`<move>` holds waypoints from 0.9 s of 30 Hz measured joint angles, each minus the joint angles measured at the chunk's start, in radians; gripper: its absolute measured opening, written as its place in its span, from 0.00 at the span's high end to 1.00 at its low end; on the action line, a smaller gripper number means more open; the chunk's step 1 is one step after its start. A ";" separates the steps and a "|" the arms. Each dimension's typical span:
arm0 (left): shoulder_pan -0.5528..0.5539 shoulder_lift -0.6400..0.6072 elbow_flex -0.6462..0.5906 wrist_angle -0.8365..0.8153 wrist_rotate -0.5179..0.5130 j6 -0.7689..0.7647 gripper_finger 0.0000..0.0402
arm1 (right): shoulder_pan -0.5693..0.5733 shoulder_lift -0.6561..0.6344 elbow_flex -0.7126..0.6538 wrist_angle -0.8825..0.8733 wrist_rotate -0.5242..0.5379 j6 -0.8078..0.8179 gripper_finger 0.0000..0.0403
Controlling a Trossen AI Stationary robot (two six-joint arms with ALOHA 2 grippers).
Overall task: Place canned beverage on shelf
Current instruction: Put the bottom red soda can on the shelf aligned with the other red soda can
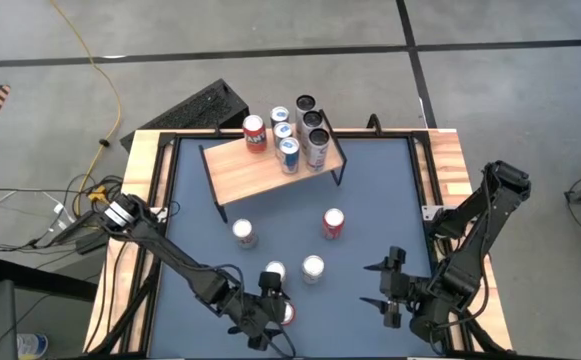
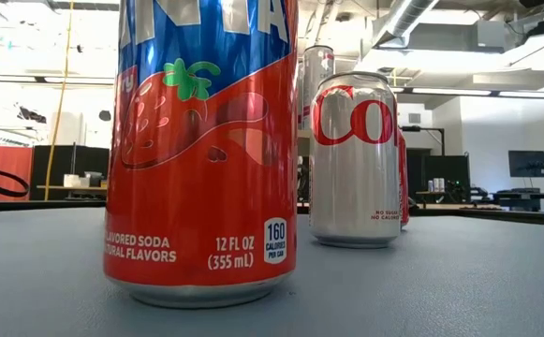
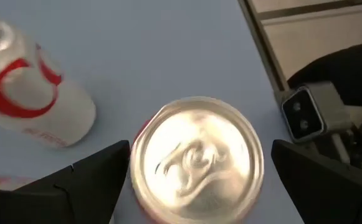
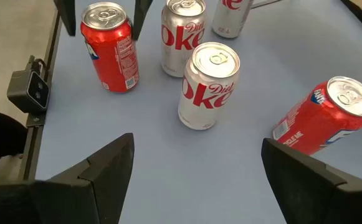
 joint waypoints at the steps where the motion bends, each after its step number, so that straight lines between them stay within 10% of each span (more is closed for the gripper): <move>1: 0.000 0.003 0.000 0.002 -0.001 0.006 0.05 | 0.000 0.000 0.000 -0.001 0.000 0.000 0.18; 14: 0.003 -0.001 0.000 0.005 -0.002 -0.046 0.30 | 0.000 0.000 0.000 -0.006 -0.001 0.000 0.18; 27: -0.006 -0.008 0.185 -0.225 -0.105 -0.210 0.30 | 0.000 0.000 0.000 -0.006 -0.001 0.000 0.18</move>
